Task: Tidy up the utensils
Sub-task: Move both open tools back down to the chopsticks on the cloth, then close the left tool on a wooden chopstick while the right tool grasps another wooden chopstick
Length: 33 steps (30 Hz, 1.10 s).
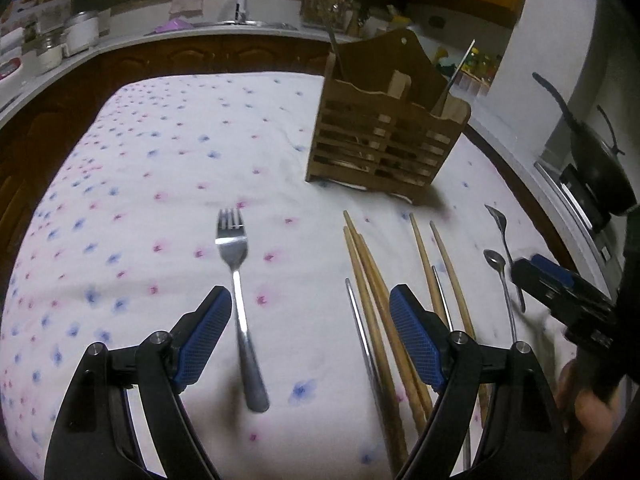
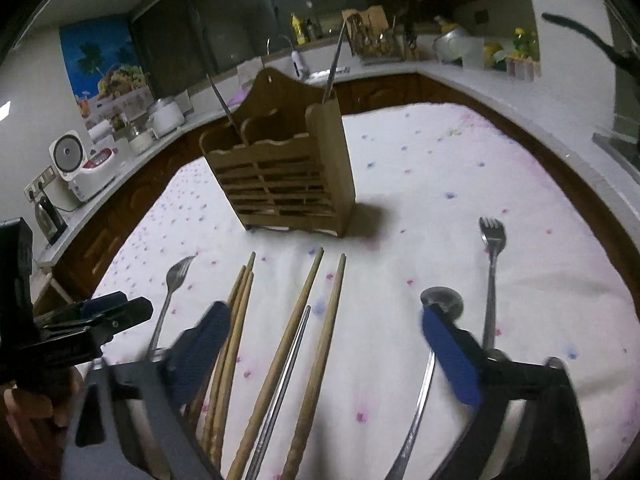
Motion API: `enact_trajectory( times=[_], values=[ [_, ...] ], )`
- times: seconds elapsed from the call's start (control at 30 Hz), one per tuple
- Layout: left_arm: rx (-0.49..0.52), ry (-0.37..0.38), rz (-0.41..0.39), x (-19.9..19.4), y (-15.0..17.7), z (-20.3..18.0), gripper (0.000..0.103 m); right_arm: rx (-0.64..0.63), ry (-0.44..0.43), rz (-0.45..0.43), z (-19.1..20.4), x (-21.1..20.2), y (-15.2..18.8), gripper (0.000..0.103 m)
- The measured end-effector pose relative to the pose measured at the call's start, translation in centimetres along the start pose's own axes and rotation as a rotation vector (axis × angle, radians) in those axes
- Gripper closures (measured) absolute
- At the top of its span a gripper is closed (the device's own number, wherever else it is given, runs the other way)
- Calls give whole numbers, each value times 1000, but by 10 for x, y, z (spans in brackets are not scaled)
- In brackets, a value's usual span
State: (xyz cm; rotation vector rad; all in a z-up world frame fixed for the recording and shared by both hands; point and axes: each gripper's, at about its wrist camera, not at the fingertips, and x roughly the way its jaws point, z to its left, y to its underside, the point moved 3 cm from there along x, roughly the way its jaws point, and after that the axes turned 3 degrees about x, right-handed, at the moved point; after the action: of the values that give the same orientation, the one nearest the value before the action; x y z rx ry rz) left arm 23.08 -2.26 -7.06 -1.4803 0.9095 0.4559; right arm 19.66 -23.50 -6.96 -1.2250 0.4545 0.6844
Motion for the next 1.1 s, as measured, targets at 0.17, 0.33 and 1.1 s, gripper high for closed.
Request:
enact_trajectory(
  times=[0.17, 0.33, 1.1],
  values=[
    [22, 5, 47, 24, -11, -7, 29, 26, -11, 90, -7, 28, -5, 57],
    [56, 6, 105, 51, -19, -17, 43, 30, -12, 148, -8, 52, -10, 67],
    [161, 29, 197, 93, -32, -29, 73, -63, 31, 249, -6, 102, -24, 84]
  ],
)
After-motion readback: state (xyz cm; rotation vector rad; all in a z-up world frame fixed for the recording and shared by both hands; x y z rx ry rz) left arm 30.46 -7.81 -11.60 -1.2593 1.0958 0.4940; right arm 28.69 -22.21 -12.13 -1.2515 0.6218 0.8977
